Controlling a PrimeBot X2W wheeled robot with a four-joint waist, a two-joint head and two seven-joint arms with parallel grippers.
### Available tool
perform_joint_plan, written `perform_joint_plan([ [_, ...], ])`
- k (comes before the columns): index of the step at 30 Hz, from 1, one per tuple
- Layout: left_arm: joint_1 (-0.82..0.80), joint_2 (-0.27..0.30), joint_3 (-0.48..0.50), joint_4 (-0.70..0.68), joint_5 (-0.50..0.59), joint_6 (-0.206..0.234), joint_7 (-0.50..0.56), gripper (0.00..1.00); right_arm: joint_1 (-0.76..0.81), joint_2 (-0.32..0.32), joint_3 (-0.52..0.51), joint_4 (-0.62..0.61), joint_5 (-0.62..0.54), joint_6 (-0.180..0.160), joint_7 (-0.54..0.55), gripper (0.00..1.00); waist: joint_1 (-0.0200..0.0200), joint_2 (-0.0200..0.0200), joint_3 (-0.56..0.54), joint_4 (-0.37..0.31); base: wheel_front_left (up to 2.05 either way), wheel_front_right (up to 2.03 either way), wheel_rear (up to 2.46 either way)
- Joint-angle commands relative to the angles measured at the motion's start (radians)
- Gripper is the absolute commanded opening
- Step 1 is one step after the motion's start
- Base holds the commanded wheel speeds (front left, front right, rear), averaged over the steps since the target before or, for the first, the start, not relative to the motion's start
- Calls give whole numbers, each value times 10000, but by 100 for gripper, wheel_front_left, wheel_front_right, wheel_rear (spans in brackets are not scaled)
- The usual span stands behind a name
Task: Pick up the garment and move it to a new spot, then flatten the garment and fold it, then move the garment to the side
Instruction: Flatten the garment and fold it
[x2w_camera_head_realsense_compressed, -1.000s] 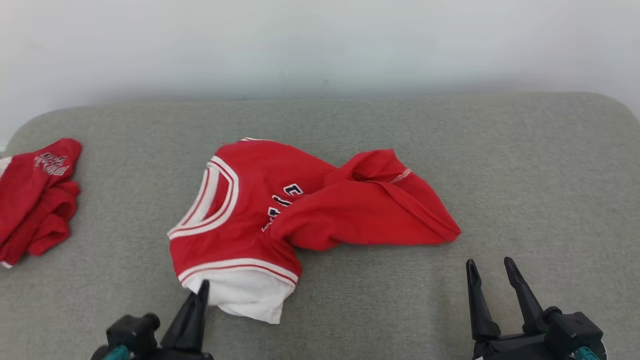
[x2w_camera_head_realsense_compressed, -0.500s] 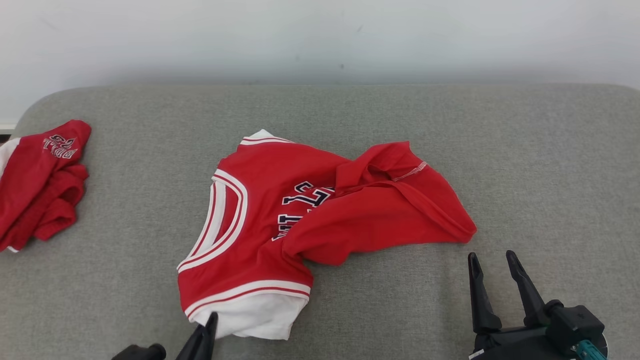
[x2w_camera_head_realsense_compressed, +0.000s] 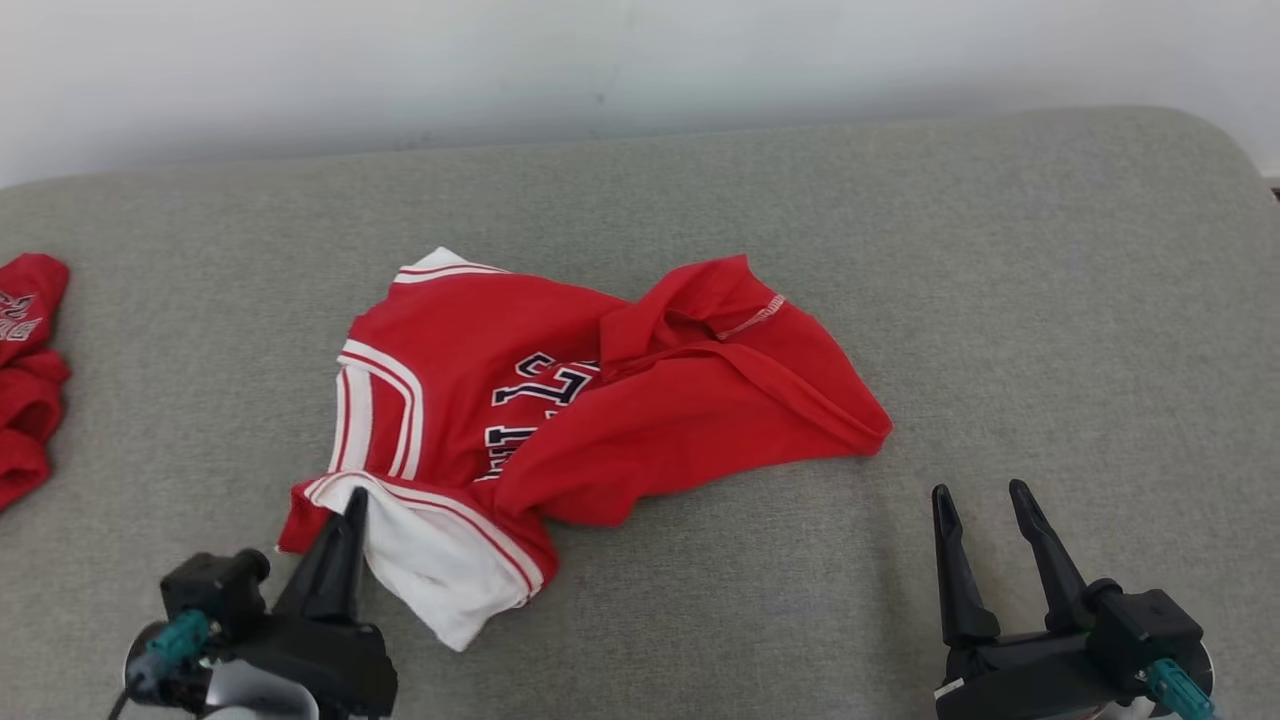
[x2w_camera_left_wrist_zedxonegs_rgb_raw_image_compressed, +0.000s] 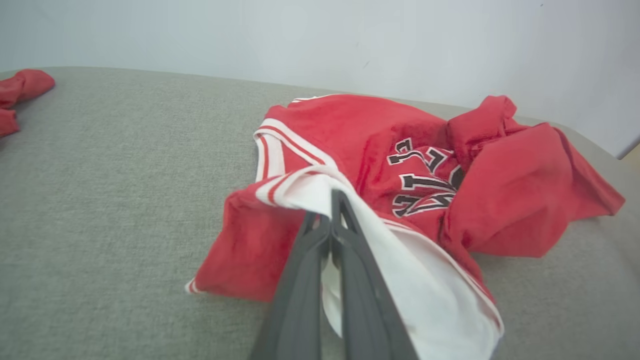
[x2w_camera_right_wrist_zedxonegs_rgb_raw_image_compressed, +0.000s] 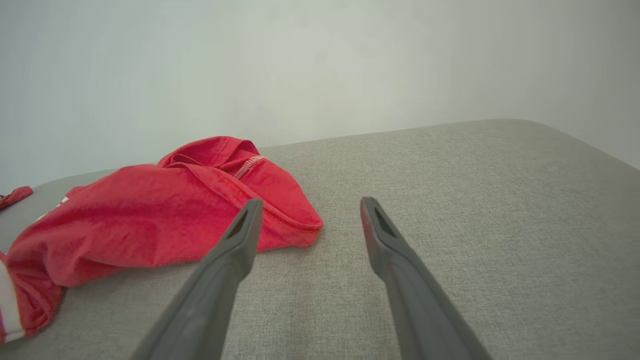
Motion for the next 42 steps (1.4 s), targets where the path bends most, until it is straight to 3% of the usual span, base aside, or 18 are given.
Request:
perform_joint_plan([
  [1,-318,73,29,416,-41,-39,-103,0,-69,2,-15,51,-10,-23,-9,100,-1,-1,193,-254,0,0,0],
  [6,-984,82,21,1925,-95,-122,-334,0,-136,2,-6,168,63,-23,-9,100,-1,-1,224,-392,0,0,0],
  [7,-1059,71,-2,2171,-43,-141,-373,16,-139,1,-12,189,74,-23,-9,100,-1,-1,215,-401,0,0,0],
  [8,-1115,24,9,2312,-25,-155,-397,66,-130,2,-8,211,89,-23,-9,100,-1,-1,191,-406,0,0,0],
  [9,-1147,-30,24,2426,-11,-160,-421,100,-110,2,-31,217,101,-23,-9,100,-1,-1,172,-391,0,0,0],
  [12,-1166,-97,44,2494,60,-158,-445,100,-55,2,-114,244,120,-23,-9,100,-1,-1,129,-315,0,0,0],
  [28,1273,-943,699,-59,983,-234,-452,100,293,2,-104,353,221,-23,-9,100,-1,-1,-521,342,0,0,0],
  [35,1447,-1076,395,206,1120,-234,-451,100,354,2,-29,392,180,-23,-11,100,-1,-1,-556,245,0,0,0],
  [42,1011,-1033,58,1417,968,-228,-450,100,294,1,48,405,141,-23,-9,100,-1,-1,-480,-141,0,0,0],
])
